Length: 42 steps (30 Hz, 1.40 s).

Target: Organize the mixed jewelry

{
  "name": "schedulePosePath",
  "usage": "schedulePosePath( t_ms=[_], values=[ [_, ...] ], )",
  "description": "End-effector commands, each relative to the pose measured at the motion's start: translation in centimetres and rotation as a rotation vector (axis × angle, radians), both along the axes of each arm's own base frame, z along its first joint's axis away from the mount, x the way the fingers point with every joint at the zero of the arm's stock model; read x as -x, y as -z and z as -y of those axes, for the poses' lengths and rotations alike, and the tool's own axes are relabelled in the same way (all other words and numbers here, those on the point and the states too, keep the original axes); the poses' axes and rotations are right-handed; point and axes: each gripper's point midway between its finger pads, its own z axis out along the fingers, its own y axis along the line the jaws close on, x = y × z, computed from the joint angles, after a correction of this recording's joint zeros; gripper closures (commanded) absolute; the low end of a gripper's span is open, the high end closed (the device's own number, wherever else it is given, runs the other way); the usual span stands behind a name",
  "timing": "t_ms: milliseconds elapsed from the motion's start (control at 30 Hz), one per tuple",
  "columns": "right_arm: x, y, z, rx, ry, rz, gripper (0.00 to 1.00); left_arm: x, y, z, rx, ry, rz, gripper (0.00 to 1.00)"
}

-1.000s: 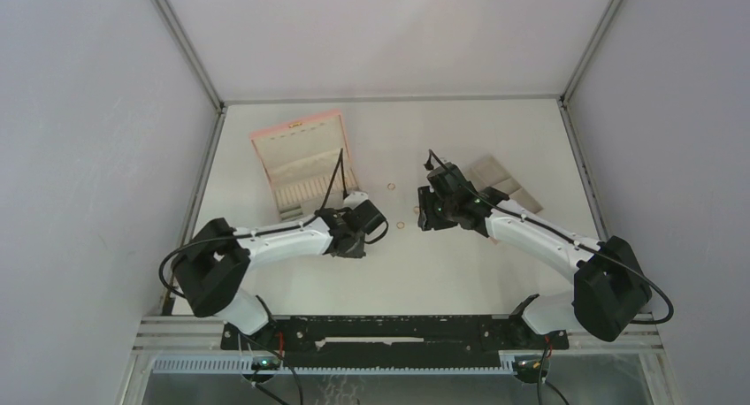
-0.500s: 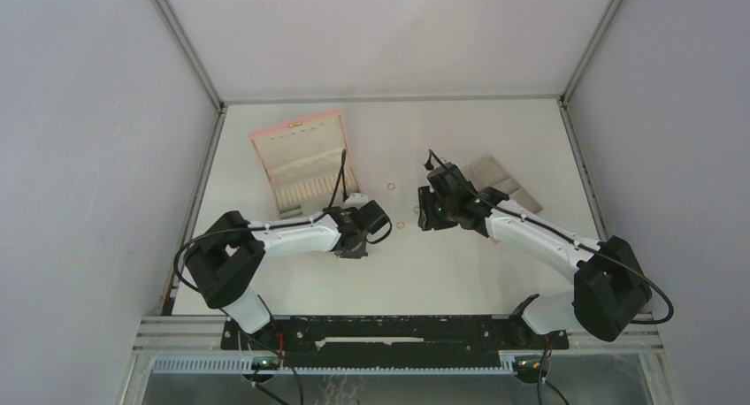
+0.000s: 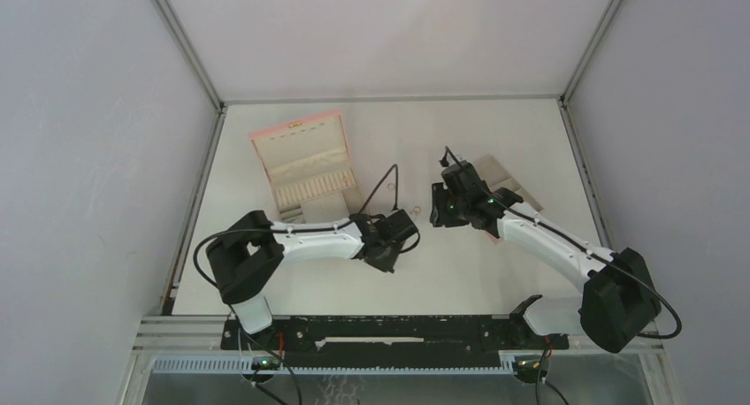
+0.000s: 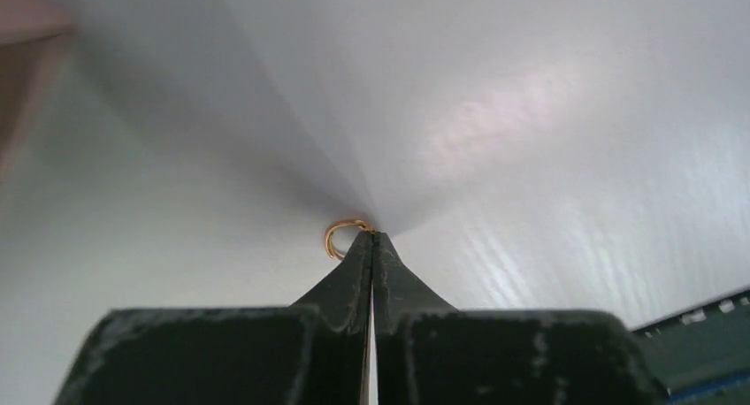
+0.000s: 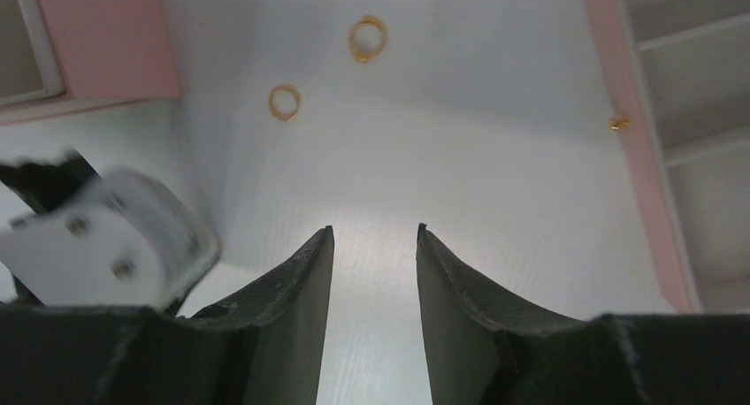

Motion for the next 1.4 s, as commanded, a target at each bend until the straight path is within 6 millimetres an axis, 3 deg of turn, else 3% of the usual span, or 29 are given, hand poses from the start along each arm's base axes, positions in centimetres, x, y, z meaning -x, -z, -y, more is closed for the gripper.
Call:
schedulePosePath(
  t_ms=[0,200,433,700,933,1367],
  values=[
    [-1.0,-2.1,2.6,-0.016,0.070,0.075,0.52,1.4,-1.4,3.9,0.059,0.230,-0.022,0.98],
    [-0.9,-2.5,4.5,-0.023,0.099,0.080,0.51,0.8,-2.9,3.9,0.057,0.224,0.040,0.79],
    [-0.9,-2.6,4.0,-0.042,0.087,0.077,0.51,0.7,-5.3,3.0,0.085,0.071,0.055,0.71],
    [-0.9,-2.4,3.4,-0.054,0.069,0.070,0.51,1.3,-3.4,3.4,0.105,-0.115,-0.017,0.67],
    [-0.7,-2.3,3.3,-0.050,0.063,0.065,0.51,-0.3,-2.0,2.7,-0.018,-0.174,0.029,0.70],
    [-0.4,-2.2,2.9,-0.048,0.052,0.061,0.51,-0.6,-1.6,1.7,-0.082,-0.049,0.057,0.69]
  ],
)
